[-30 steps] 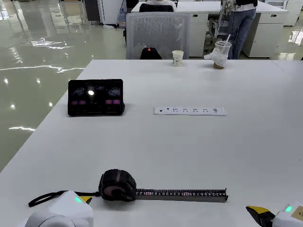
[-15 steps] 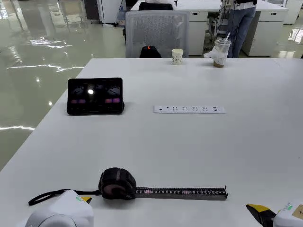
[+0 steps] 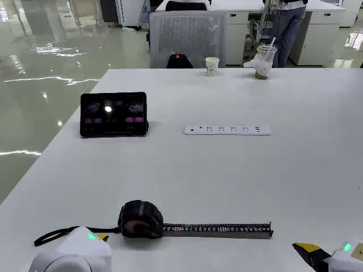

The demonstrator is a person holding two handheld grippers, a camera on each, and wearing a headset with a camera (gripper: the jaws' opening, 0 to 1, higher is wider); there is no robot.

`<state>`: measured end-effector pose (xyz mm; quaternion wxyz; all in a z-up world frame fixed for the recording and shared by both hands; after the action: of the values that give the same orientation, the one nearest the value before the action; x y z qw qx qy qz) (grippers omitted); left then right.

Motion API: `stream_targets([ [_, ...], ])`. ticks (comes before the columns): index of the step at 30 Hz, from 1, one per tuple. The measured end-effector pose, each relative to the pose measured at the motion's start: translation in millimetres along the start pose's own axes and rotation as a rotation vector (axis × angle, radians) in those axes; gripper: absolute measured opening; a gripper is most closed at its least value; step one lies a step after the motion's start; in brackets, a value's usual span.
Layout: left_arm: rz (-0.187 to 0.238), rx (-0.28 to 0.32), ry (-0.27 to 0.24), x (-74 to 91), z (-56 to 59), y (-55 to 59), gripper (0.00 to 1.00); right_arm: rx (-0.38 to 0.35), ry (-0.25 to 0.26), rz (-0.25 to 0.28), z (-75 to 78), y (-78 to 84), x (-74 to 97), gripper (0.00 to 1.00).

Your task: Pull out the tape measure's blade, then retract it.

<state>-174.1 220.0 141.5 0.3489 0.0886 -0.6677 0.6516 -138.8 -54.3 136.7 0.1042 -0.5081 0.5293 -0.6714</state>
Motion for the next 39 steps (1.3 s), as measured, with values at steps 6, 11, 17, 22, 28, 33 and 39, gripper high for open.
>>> stream_targets([
  [6, 0.009, 0.009, -0.016, -2.9, 0.5, -1.7, 0.99, 0.019, -0.015, -0.014, 7.3, 0.5, 0.5, 0.99],
  [11, 0.019, 0.02, -0.034, -5.4, 0.3, -2.9, 0.99, 0.03, -0.028, -0.016, 14.4, 1.9, 2.3, 0.99],
  [17, 0.033, 0.03, -0.05, -10.6, -0.2, -6.3, 0.99, 0.06, -0.052, -0.029, 21.4, 4.4, 3.8, 0.99],
  [22, 0.039, 0.028, -0.055, -15.7, 1.2, -8.6, 0.99, 0.09, -0.072, -0.04, 29.0, 5.5, 3.7, 0.98],
  [28, 0.044, 0.037, -0.068, -22.0, -1.7, -11.3, 0.99, 0.116, -0.103, -0.053, 37.1, 7.0, 1.7, 0.95],
  [33, 0.046, 0.042, -0.081, -28.1, -5.3, -15.0, 0.99, 0.14, -0.116, -0.063, 44.8, 6.6, -1.0, 0.93],
  [39, 0.043, 0.041, -0.085, -35.4, -7.7, -17.9, 0.99, 0.162, -0.124, -0.073, 54.1, 6.1, -4.4, 0.91],
])
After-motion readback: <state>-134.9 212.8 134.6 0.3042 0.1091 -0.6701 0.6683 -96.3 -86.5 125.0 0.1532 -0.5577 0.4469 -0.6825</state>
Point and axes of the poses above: the centre of the closed fingertips' face, and the gripper's own axes: x roughly backward along the fingers, z roughly to its right, y roughly out of its underside, the point moved 10 cm from there along x, roughly backward along the fingers, and after that the axes turned 3 degrees about x, right-handed, at the moved point
